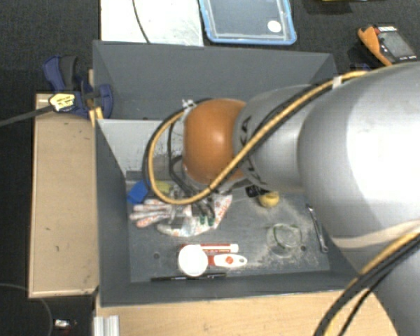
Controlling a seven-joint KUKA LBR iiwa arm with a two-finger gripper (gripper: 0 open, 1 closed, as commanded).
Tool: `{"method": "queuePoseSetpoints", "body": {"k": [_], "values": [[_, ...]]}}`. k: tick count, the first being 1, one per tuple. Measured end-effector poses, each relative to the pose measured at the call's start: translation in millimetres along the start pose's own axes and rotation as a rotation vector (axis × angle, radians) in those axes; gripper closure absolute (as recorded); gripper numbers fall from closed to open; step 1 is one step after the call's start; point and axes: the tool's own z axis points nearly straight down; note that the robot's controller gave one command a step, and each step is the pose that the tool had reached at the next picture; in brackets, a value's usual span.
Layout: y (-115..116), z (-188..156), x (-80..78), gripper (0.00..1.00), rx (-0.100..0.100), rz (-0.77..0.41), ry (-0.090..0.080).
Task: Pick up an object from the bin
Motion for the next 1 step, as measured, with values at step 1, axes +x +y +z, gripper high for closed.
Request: {"method": "queuePoseSetpoints", "body": {"k": [1], "values": [[0.0,-0.1,0.0,1.0,0.0,0.001,0.0]]}}
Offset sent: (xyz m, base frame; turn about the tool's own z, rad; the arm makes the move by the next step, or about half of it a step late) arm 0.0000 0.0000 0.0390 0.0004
